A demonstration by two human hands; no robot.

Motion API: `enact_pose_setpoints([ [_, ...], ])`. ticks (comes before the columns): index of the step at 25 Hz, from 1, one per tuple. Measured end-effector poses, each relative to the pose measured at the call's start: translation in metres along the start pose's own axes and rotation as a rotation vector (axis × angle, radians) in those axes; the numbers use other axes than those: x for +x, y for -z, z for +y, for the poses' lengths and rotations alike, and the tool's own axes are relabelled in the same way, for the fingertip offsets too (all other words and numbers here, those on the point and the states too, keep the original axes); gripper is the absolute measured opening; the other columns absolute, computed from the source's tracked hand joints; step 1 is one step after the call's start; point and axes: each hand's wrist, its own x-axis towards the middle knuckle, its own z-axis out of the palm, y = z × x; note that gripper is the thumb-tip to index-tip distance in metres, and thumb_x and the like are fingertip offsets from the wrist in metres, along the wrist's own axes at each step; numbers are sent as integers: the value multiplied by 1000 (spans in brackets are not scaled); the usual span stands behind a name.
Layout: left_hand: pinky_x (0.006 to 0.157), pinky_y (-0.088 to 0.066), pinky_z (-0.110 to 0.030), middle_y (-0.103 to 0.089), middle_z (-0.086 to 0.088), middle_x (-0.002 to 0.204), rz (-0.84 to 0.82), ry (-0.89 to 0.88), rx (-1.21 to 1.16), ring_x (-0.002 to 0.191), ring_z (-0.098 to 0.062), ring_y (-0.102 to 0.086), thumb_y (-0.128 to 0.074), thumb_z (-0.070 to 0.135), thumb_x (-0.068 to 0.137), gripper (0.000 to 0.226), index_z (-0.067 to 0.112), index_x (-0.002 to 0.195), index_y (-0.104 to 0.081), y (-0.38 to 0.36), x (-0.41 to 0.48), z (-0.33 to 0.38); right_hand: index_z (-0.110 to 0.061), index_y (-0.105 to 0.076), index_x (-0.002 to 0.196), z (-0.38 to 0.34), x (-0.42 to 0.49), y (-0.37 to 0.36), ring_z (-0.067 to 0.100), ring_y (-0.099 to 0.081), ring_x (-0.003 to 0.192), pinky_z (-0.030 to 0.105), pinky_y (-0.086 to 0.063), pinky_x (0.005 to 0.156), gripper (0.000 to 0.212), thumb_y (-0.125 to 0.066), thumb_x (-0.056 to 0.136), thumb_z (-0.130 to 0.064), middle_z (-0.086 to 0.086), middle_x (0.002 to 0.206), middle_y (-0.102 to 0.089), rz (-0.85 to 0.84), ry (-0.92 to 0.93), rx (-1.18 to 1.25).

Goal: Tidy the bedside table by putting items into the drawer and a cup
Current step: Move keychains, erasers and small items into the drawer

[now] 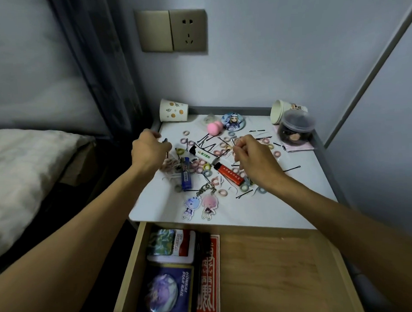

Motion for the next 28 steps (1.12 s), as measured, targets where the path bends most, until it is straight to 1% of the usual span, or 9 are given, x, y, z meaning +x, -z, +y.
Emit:
enact_pose_setpoints([
  [2, 53, -44, -23, -65, -12, 100, -36, -7, -39, 65, -12, -57, -66, 10, 87, 41, 4, 126, -56, 4, -4, -1, -16, -56, 96, 0, -3, 2, 20, -62, 77, 40, -53, 72, 15, -49, 100, -29, 2, 86, -67, -12, 8, -75],
  [3, 51, -44, -23, -65, -15, 99, -55, -18, -22, 64, -14, -59, -65, 9, 87, 41, 4, 126, -56, 6, -7, -3, -17, -58, 94, 2, -4, 2, 20, -63, 79, 39, -52, 72, 14, -50, 99, -27, 2, 87, -68, -20, 4, -146],
  [7, 65, -57, -38, -65, -21, 101, -156, -88, 163, 81, -31, -67, -68, 10, 86, 40, 3, 122, -52, 7, -20, -11, -16, -61, 94, 12, -5, 2, 28, -63, 84, 39, -52, 71, 17, -47, 98, -25, 7, 93, -69, -78, -50, -472],
  [11, 68, -59, -48, -64, -26, 97, -199, -163, 372, 80, -39, -66, -62, 4, 87, 31, 1, 115, -49, -1, -28, -20, -15, -66, 93, 16, -9, -1, 31, -64, 91, 38, -53, 74, 17, -53, 95, -24, 8, 100, -69, -109, -10, -607],
  [16, 71, -58, -49, -60, -25, 99, -213, -207, 496, 83, -42, -64, -55, 0, 83, 23, 3, 104, -47, -8, -30, -24, -16, -66, 98, 5, -8, -5, 23, -60, 94, 38, -51, 76, 14, -58, 94, -28, 2, 104, -63, -8, 136, -504],
  [20, 69, -57, -45, -58, -22, 100, -217, -214, 517, 85, -40, -63, -57, 0, 84, 24, 4, 106, -47, -10, -29, -23, -17, -63, 107, -5, -6, -15, 23, -59, 94, 40, -51, 77, 23, -61, 92, -34, 1, 102, -62, -119, 229, -494],
  [23, 63, -53, -42, -60, -22, 98, -182, -248, 473, 83, -39, -61, -58, 4, 86, 23, 6, 106, -47, -11, -27, -24, -17, -65, 105, -2, -2, -14, 23, -64, 91, 41, -54, 76, 15, -59, 94, -25, 2, 100, -68, -7, 169, -417],
  [25, 60, -53, -41, -62, -19, 96, -138, -256, 410, 78, -36, -62, -62, 8, 87, 24, 9, 106, -47, -9, -27, -23, -16, -66, 103, 4, 1, -8, 24, -65, 89, 40, -56, 74, 12, -58, 94, -17, 4, 100, -69, 78, 103, -451],
  [28, 53, -49, -32, -63, -10, 96, -154, -203, 198, 76, -25, -64, -70, 16, 88, 36, 15, 114, -45, -7, -34, -12, -14, -67, 90, 11, 1, 1, 26, -66, 80, 41, -57, 69, 7, -62, 90, -20, 7, 94, -69, -75, 6, -538],
])
